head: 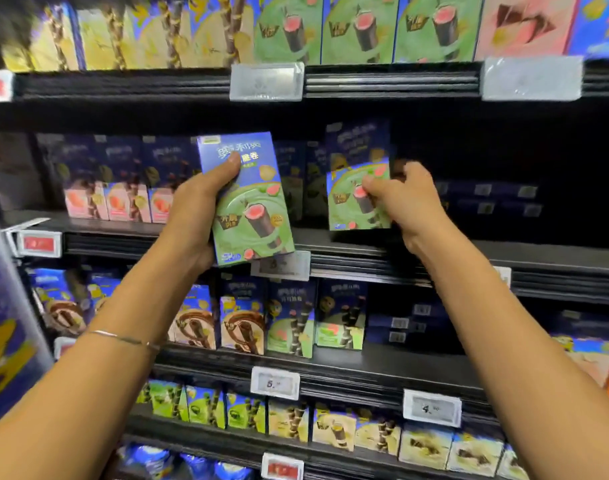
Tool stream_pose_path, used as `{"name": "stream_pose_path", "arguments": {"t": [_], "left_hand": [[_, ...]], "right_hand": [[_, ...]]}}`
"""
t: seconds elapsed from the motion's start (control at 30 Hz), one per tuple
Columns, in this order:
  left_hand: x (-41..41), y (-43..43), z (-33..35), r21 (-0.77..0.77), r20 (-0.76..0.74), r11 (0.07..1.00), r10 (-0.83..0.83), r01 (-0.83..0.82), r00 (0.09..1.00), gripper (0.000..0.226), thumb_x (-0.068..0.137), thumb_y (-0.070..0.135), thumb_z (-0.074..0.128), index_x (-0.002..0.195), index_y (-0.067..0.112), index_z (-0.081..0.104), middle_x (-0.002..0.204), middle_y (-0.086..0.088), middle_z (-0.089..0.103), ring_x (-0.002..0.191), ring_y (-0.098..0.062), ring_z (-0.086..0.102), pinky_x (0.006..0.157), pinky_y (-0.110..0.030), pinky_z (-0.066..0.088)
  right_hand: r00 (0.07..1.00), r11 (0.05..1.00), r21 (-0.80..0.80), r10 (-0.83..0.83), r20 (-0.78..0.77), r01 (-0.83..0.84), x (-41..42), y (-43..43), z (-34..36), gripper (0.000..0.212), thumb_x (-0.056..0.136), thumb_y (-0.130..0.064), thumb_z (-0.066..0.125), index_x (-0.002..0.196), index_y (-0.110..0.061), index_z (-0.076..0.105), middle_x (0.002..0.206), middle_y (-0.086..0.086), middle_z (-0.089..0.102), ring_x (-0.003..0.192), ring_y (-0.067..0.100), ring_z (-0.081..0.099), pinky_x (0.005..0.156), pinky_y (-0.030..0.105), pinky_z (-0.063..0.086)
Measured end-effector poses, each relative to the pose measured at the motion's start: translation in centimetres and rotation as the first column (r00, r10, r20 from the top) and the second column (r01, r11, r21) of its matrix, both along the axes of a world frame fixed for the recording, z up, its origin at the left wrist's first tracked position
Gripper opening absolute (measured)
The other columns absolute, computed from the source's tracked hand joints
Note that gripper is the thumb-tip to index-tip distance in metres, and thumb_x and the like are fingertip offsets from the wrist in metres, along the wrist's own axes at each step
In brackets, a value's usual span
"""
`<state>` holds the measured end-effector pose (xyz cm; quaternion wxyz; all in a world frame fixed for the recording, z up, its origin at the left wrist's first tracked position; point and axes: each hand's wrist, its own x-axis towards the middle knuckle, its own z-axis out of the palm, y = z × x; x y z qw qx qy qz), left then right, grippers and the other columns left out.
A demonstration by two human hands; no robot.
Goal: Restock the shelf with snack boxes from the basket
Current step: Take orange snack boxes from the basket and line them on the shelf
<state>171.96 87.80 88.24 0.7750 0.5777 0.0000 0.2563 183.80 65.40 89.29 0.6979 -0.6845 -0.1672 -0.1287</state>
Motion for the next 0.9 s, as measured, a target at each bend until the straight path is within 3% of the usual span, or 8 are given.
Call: {"name": "stream_pose_path", "arguments": {"t": [0.07, 0.13, 0.23, 0.33, 0.43, 0.57, 0.8, 0.9], "left_hand": [[0.9, 0.9, 0.0, -0.003, -0.006, 1.0, -0.016, 0.016, 1.0, 0.029, 0.102, 0.039, 0.065, 0.104, 0.013, 0.078, 0.097, -0.011, 0.082, 0.08, -0.027, 0.08, 0.068, -0.039, 0.065], [1.7, 1.5, 0.0, 0.009, -0.013, 0.999, -0.039, 0.039, 0.999, 0.031, 0.102, 0.04, 0.065, 0.108, 0.013, 0.078, 0.1, -0.012, 0.082, 0.082, -0.029, 0.079, 0.073, -0.041, 0.065], [2.5, 2.4, 0.1, 0.032, -0.001, 0.997, -0.067, 0.067, 0.998, 0.032, 0.101, 0.04, 0.066, 0.111, 0.012, 0.078, 0.105, -0.014, 0.081, 0.086, -0.03, 0.079, 0.077, -0.043, 0.066], [3.0, 3.1, 0.2, 0.046, 0.013, 0.996, -0.08, 0.079, 0.997, 0.031, 0.1, 0.039, 0.067, 0.111, 0.012, 0.078, 0.107, -0.015, 0.081, 0.087, -0.031, 0.08, 0.078, -0.045, 0.067], [3.3, 3.4, 0.3, 0.062, 0.019, 0.993, -0.104, 0.103, 0.994, 0.029, 0.101, 0.038, 0.067, 0.109, 0.013, 0.078, 0.108, -0.016, 0.081, 0.089, -0.032, 0.08, 0.079, -0.047, 0.067], [3.4, 3.7, 0.2, 0.066, 0.022, 0.991, -0.12, 0.119, 0.992, 0.03, 0.1, 0.039, 0.067, 0.111, 0.013, 0.078, 0.108, -0.015, 0.081, 0.089, -0.032, 0.08, 0.079, -0.047, 0.067], [3.3, 4.0, -0.2, 0.073, 0.008, 0.99, -0.124, 0.123, 0.992, 0.036, 0.098, 0.04, 0.068, 0.119, 0.012, 0.076, 0.113, -0.016, 0.08, 0.095, -0.035, 0.079, 0.086, -0.051, 0.064], [3.1, 4.1, -0.3, 0.072, 0.006, 0.99, -0.125, 0.125, 0.992, 0.042, 0.097, 0.041, 0.069, 0.125, 0.01, 0.073, 0.114, -0.017, 0.08, 0.097, -0.036, 0.079, 0.088, -0.054, 0.064]], "right_hand": [[0.993, 0.987, -0.112, -0.115, -0.016, 0.113, 2.2, 1.4, -0.1, 0.031, 0.075, -0.014, 0.08, 0.102, -0.003, 0.067, 0.098, 0.011, 0.073, 0.085, 0.025, 0.071, 0.061, 0.039, 0.059], [0.977, 0.948, -0.249, -0.211, -0.027, 0.198, 4.1, 2.4, -0.5, 0.02, 0.075, -0.015, 0.076, 0.087, -0.001, 0.068, 0.087, 0.009, 0.067, 0.079, 0.026, 0.063, 0.055, 0.032, 0.046], [0.949, 0.853, -0.432, -0.315, 0.023, 0.293, 5.8, 3.3, -1.0, 0.012, 0.085, -0.014, 0.063, 0.08, -0.004, 0.063, 0.092, 0.017, 0.064, 0.087, 0.031, 0.062, 0.064, 0.029, 0.041], [0.933, 0.763, -0.547, -0.34, 0.117, 0.346, 6.8, 3.9, -1.1, 0.015, 0.091, -0.012, 0.057, 0.088, 0.001, 0.063, 0.113, 0.026, 0.067, 0.104, 0.039, 0.063, 0.079, 0.035, 0.046], [0.924, 0.668, -0.645, -0.331, 0.189, 0.371, 7.6, 4.6, -0.8, 0.03, 0.092, -0.013, 0.058, 0.118, 0.002, 0.063, 0.121, 0.025, 0.065, 0.109, 0.041, 0.063, 0.088, 0.039, 0.051], [0.912, 0.61, -0.688, -0.357, 0.204, 0.393, 8.5, 5.7, 0.0, 0.04, 0.089, -0.018, 0.068, 0.125, -0.004, 0.06, 0.127, 0.022, 0.062, 0.116, 0.04, 0.061, 0.09, 0.039, 0.052], [0.904, 0.555, -0.728, -0.365, 0.221, 0.402, 9.7, 6.2, 0.1, 0.044, 0.094, -0.026, 0.066, 0.134, -0.009, 0.056, 0.135, 0.016, 0.059, 0.123, 0.035, 0.057, 0.099, 0.039, 0.048], [0.905, 0.569, -0.719, -0.371, 0.21, 0.4, 9.7, 6.6, 0.2, 0.047, 0.093, -0.025, 0.069, 0.135, -0.008, 0.056, 0.134, 0.017, 0.06, 0.123, 0.035, 0.058, 0.1, 0.041, 0.049]]}}
